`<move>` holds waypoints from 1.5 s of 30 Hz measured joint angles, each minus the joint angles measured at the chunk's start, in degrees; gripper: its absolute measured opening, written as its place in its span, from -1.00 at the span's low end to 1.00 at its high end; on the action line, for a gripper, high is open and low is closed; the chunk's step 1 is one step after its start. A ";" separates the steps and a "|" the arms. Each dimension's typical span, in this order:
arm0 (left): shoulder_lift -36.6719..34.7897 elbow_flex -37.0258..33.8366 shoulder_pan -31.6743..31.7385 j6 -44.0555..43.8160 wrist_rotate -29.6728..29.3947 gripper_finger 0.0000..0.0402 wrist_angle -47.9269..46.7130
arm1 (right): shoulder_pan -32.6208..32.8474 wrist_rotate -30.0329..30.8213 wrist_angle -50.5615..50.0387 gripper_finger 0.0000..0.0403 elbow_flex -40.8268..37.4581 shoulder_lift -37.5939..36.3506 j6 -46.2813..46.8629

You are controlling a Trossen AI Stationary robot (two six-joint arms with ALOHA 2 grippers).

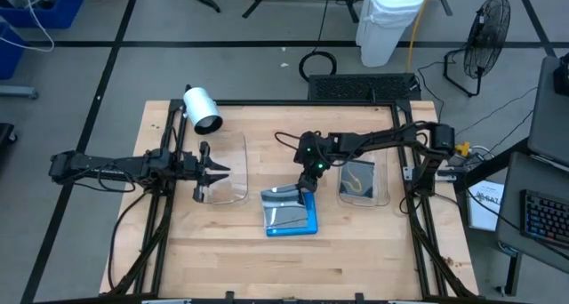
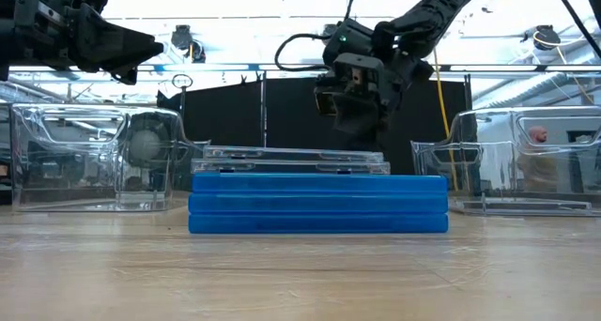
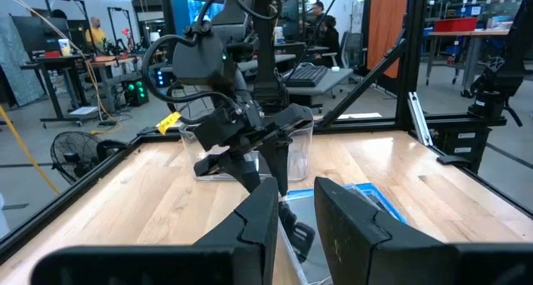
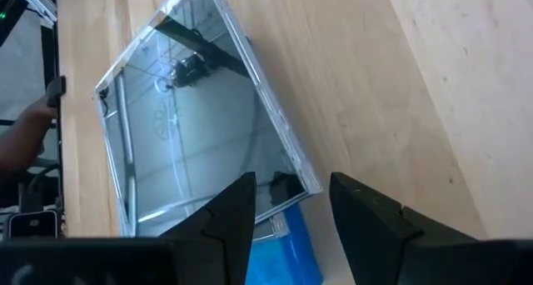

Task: Pick & place jewel cases by type
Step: Put the black CD case into the right transparent bin

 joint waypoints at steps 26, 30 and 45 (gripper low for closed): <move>0.00 0.00 0.00 0.00 0.00 -0.56 0.02 | 6.22 -1.75 2.99 -0.36 -0.01 0.00 0.12; 0.00 0.00 0.02 0.00 0.00 -0.56 0.01 | 6.57 -1.74 3.68 -0.36 -0.02 0.00 0.12; -0.01 0.00 0.00 0.00 0.00 -0.56 0.02 | 4.14 1.86 -3.08 -0.36 -0.38 -20.84 -9.69</move>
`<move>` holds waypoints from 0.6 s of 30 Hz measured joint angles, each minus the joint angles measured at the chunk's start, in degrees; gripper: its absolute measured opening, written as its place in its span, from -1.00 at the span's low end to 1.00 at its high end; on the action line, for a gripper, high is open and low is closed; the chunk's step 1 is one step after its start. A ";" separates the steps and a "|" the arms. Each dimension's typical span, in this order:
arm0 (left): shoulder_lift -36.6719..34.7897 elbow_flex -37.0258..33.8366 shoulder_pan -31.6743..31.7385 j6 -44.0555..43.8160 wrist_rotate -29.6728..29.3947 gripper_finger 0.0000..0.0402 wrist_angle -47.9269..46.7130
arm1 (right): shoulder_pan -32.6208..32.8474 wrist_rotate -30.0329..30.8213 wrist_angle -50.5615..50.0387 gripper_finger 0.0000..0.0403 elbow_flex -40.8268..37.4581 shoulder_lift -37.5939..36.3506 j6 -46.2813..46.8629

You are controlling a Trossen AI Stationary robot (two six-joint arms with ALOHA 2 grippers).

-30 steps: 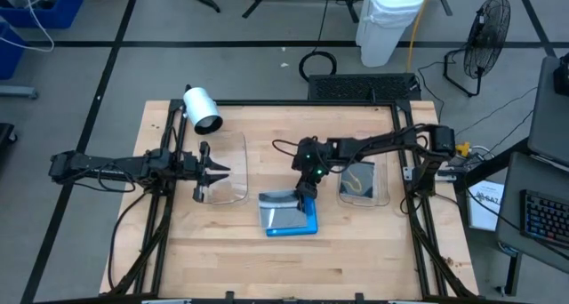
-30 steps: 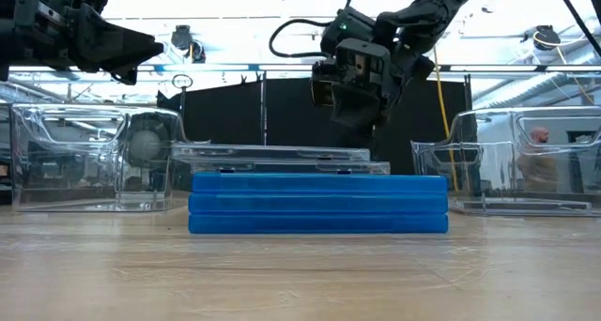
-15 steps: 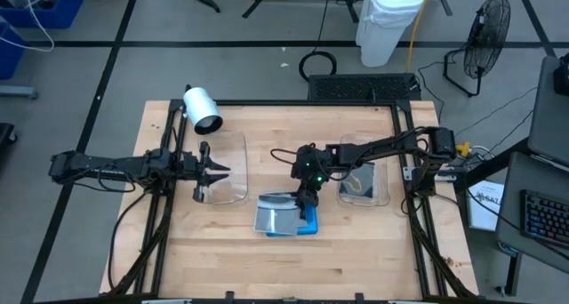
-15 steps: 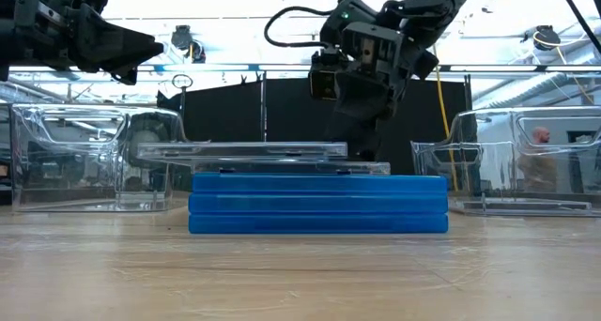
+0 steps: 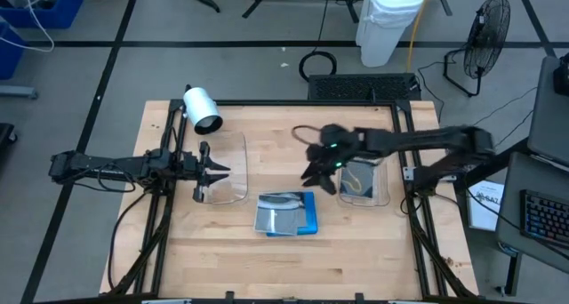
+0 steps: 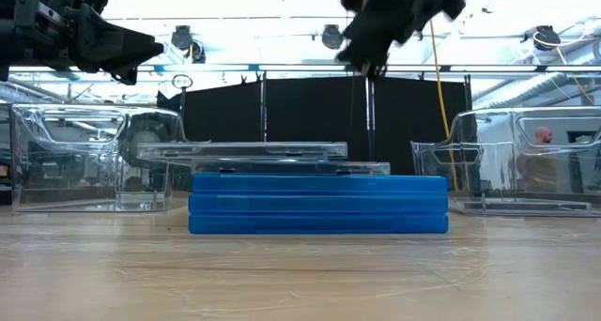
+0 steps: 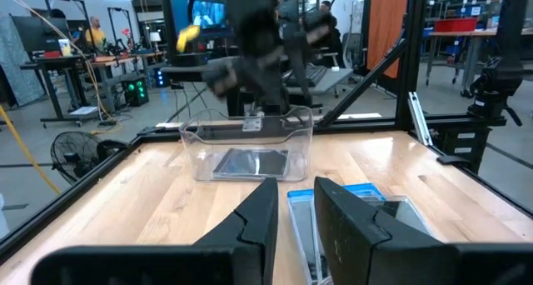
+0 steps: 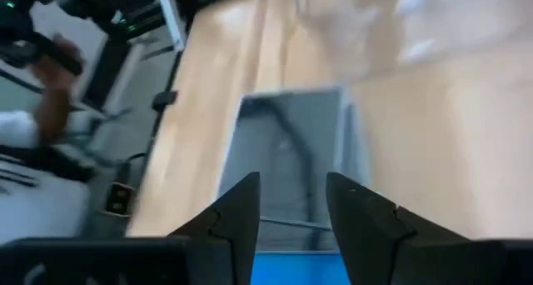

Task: Pick & place jewel cases by type
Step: Put the black CD case into the right transparent bin

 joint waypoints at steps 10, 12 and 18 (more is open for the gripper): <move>0.00 0.00 0.01 0.00 0.01 -0.56 0.36 | 4.06 23.20 4.15 -0.36 -16.76 -29.00 -5.03; 0.01 0.00 0.02 -0.12 0.03 -0.56 1.70 | 4.75 23.75 9.41 -0.36 -21.76 -33.57 -4.62; -0.01 0.00 0.02 -9.28 0.76 -0.56 3.11 | 4.86 23.73 20.79 -0.36 -33.31 -43.95 -4.15</move>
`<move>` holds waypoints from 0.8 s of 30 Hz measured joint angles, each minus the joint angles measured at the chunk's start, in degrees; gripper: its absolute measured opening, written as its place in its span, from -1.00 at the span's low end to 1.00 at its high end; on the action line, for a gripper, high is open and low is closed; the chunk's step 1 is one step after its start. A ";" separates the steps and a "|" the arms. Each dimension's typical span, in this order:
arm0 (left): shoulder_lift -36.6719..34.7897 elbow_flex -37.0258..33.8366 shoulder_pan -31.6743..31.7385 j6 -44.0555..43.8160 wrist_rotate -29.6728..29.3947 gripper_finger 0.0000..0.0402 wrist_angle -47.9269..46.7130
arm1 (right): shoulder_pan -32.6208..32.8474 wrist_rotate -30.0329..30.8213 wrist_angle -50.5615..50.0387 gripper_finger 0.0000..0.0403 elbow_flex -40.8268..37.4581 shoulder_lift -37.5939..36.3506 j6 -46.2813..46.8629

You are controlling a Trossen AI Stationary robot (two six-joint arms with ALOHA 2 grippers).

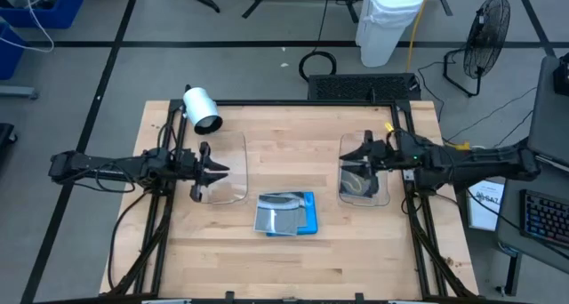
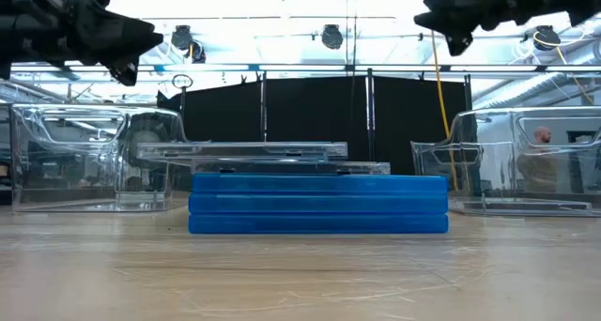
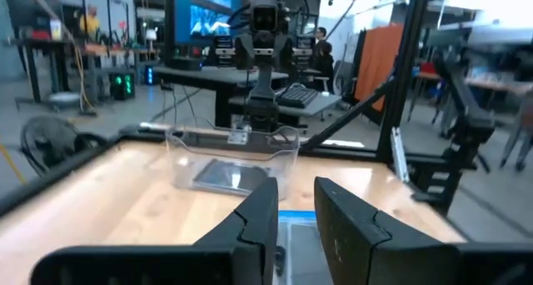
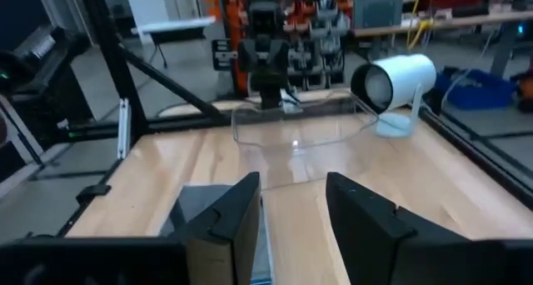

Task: Pick & place jewel cases by type
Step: Put the black CD case into the right transparent bin

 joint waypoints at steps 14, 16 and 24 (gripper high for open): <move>0.19 0.00 -0.07 -39.15 3.39 -0.56 -5.63 | 0.01 -0.26 5.66 -0.36 -6.87 -7.01 -5.33; 1.17 0.00 -0.94 -48.19 5.09 -0.56 -5.90 | 0.01 -0.27 5.64 -0.36 -7.14 -7.03 -5.66; 13.07 8.02 -17.73 -47.27 -4.12 -0.56 -3.91 | 0.01 -0.28 5.81 -0.36 -8.51 -7.05 -5.76</move>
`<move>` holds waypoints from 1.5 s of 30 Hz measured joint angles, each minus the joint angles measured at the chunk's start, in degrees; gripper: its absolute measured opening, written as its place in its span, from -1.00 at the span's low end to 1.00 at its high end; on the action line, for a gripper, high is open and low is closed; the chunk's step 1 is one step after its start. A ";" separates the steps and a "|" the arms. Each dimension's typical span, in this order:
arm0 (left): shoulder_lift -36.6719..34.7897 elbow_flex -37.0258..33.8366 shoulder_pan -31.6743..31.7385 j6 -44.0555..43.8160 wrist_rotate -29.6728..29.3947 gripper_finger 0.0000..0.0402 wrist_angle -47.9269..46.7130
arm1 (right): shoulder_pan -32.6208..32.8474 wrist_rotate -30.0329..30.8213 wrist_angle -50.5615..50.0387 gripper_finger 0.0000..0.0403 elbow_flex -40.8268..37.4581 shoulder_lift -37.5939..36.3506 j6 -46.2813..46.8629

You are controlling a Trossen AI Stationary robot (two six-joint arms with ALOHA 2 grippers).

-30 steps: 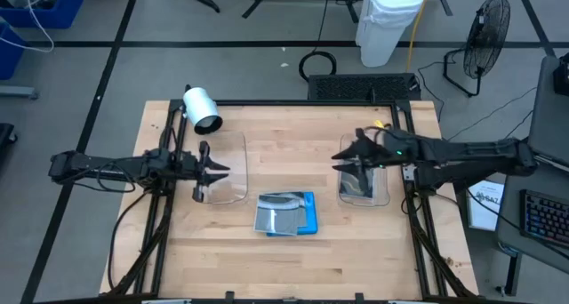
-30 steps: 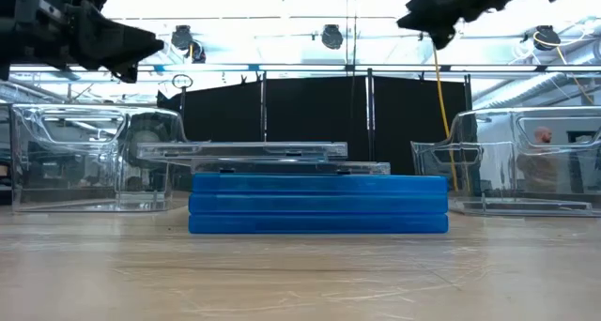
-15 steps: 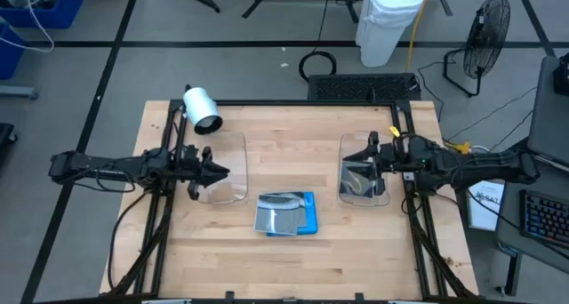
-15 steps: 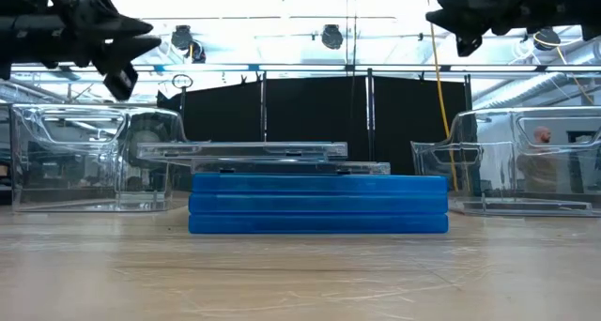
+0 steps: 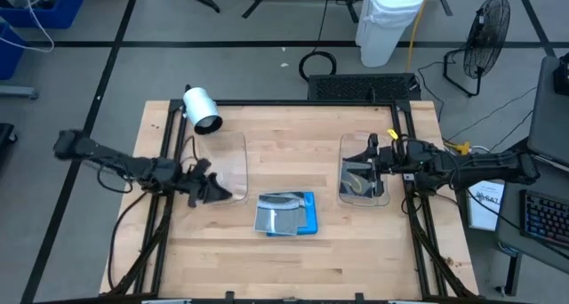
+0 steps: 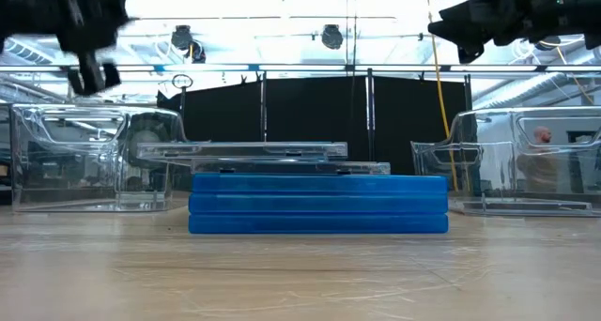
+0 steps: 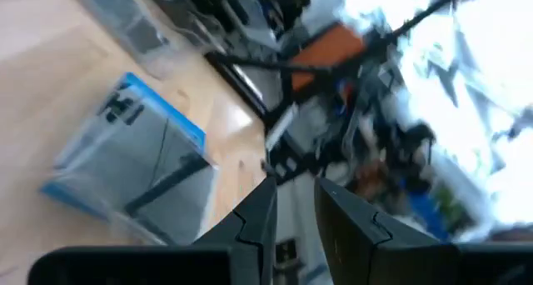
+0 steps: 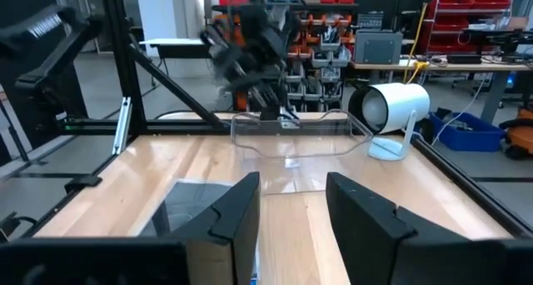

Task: Pick & place jewel cases by type
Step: Put the black CD case into the right transparent bin

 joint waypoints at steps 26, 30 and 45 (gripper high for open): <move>62.56 50.68 -27.16 -47.71 -22.29 -0.56 -44.79 | -0.02 -0.21 1.09 -0.36 -0.13 0.04 0.22; 65.15 50.36 -25.65 -39.34 -18.92 -0.56 -44.90 | 0.00 -0.24 1.09 -0.36 -0.13 0.04 0.22; 76.08 68.09 -23.03 -6.80 -11.19 -0.56 -63.66 | -0.02 -0.14 1.28 -0.36 -0.13 0.05 0.22</move>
